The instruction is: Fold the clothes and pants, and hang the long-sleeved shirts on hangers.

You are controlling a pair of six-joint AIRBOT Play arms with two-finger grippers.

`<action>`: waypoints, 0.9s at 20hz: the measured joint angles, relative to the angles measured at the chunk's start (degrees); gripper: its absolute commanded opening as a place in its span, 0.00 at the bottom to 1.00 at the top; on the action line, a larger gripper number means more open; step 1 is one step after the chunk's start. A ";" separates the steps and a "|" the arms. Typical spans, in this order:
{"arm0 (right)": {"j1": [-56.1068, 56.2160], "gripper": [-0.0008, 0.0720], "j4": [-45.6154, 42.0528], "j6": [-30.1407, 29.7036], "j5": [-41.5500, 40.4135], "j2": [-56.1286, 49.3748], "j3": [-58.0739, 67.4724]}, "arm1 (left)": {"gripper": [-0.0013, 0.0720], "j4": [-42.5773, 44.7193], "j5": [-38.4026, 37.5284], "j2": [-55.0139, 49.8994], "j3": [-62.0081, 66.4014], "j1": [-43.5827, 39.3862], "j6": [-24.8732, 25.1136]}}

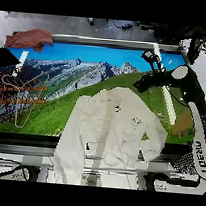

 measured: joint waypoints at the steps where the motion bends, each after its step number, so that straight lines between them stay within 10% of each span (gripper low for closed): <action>1: 0.00 0.42 0.02 0.00 0.00 0.00 0.00 | 0.50 0.02 0.00 0.00 0.00 0.00 0.02; 18: 0.00 0.43 0.24 0.83 -0.92 0.00 0.00 | 0.50 -0.20 0.70 -0.44 0.00 0.00 -0.90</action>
